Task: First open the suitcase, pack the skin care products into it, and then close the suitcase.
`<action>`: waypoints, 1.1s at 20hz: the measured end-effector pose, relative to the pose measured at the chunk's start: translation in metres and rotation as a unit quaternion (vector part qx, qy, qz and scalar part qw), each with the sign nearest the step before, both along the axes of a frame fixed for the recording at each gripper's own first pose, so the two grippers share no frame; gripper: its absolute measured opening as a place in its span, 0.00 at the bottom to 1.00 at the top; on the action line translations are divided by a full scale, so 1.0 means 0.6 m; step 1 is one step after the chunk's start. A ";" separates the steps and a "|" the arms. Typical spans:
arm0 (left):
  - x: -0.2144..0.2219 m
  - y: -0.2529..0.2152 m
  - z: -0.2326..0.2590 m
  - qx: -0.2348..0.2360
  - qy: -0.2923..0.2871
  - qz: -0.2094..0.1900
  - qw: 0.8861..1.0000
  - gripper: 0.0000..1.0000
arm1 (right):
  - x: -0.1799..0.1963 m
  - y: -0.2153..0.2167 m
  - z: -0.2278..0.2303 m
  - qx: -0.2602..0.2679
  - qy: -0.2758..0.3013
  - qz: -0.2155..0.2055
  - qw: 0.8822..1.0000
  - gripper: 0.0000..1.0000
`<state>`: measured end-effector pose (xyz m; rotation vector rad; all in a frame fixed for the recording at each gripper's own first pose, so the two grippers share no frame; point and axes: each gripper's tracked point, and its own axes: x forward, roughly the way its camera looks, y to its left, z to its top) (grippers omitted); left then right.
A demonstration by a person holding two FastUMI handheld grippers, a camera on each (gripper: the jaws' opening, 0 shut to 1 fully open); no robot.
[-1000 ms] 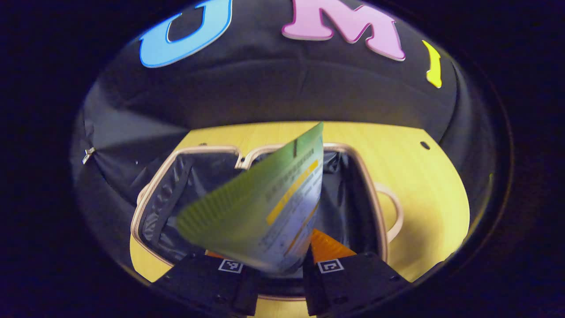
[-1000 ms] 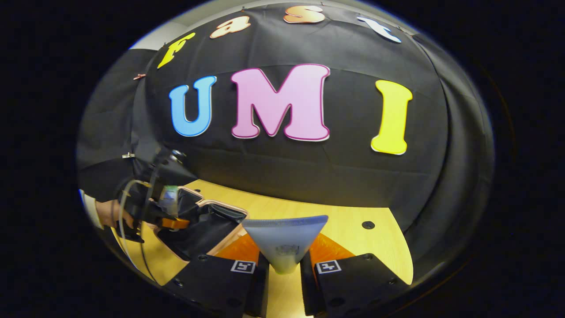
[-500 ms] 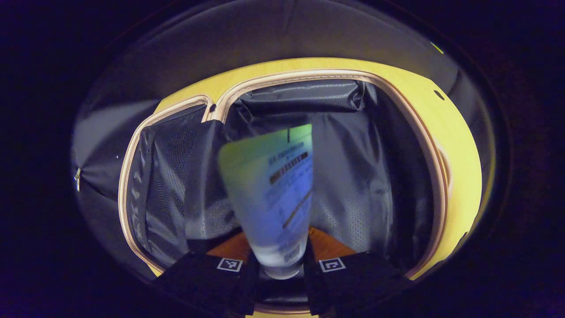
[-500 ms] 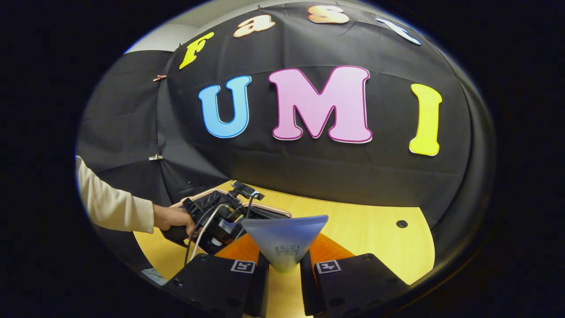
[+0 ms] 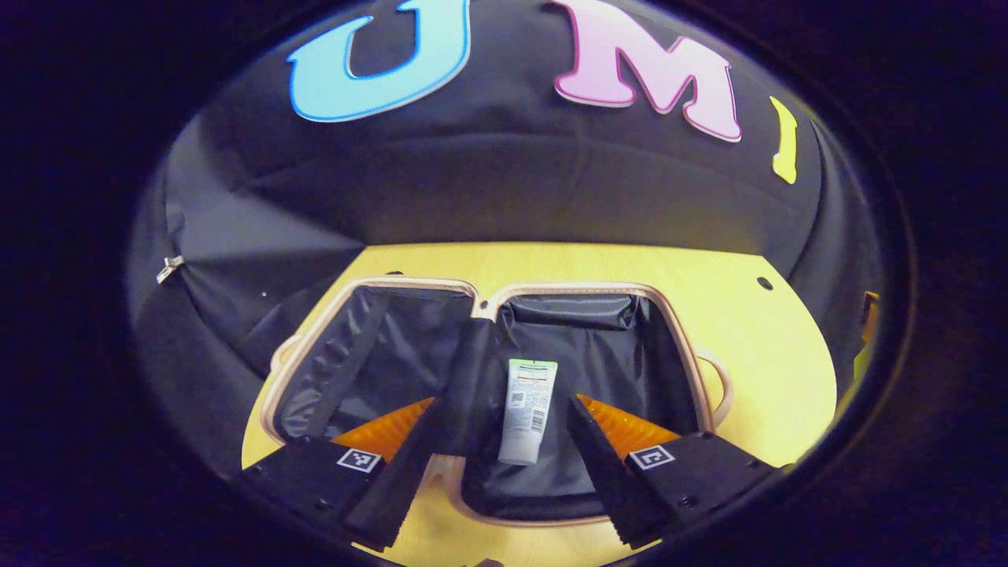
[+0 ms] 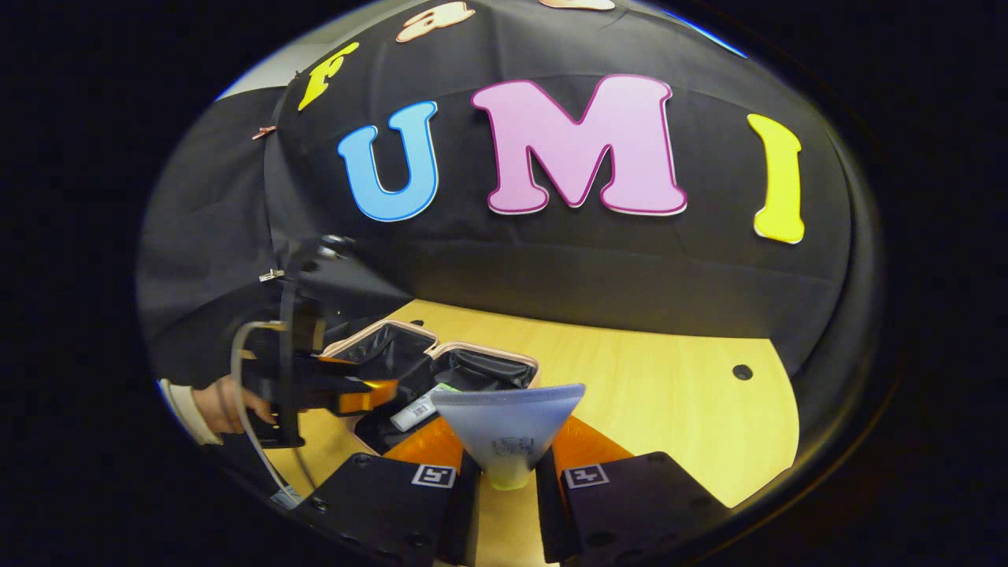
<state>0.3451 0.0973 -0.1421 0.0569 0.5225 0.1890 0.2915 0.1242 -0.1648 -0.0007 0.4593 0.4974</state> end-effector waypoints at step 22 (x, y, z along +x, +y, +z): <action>-0.372 0.224 -0.030 -0.093 -0.004 0.146 0.985 0.96 | 0.074 0.214 -0.393 -0.059 0.322 -0.127 0.936 0.31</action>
